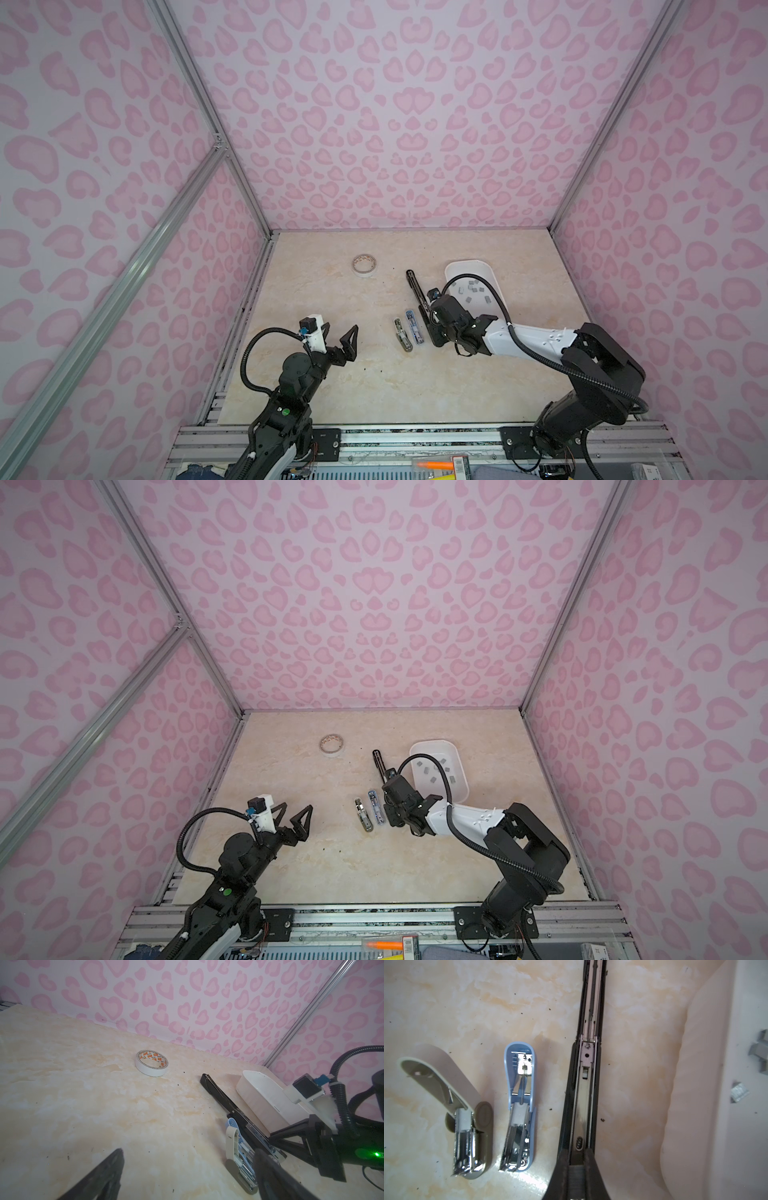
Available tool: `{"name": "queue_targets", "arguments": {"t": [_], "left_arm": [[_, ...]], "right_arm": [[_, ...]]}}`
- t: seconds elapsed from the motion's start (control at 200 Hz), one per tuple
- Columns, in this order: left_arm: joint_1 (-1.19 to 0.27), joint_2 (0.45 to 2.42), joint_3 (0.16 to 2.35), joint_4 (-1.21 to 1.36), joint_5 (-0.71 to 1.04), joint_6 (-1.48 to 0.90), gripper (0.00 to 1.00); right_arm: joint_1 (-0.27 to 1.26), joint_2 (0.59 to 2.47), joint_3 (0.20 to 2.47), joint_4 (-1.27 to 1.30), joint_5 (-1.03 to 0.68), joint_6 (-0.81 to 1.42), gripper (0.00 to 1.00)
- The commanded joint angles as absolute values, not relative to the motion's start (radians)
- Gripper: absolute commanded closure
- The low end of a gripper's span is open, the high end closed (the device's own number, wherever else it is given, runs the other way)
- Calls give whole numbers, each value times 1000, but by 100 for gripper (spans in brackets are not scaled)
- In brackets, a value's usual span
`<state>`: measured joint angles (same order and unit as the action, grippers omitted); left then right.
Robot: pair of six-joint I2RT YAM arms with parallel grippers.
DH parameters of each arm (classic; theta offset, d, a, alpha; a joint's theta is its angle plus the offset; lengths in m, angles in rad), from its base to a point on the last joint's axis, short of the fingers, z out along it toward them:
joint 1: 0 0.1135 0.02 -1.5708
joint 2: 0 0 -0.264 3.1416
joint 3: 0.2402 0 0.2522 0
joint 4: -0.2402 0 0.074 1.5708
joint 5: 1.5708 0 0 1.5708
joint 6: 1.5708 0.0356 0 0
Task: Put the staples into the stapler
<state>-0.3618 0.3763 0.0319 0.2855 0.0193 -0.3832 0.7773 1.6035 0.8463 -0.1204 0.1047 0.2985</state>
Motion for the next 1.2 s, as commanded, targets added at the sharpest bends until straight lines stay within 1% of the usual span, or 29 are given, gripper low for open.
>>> {"name": "queue_targets", "arguments": {"t": [0.0, 0.485, 0.685, 0.885, 1.195], "left_arm": [[-362, 376, 31, 325, 18, -377, 3], [-362, 377, 31, 323, 14, -377, 3], [-362, 379, 31, 322, 6, -379, 3], [-362, 378, 32, 321, 0, -380, 3], [-364, 383, 33, 320, -2, -381, 3]], "right_arm": [[778, 1617, 849, -126, 98, 301, 96], [778, 1626, 844, -135, 93, 314, 96], [782, 1596, 810, -142, 88, 325, 96], [786, 1565, 783, -144, 75, 328, 94], [788, 1539, 760, -138, 74, 322, 83]]}}
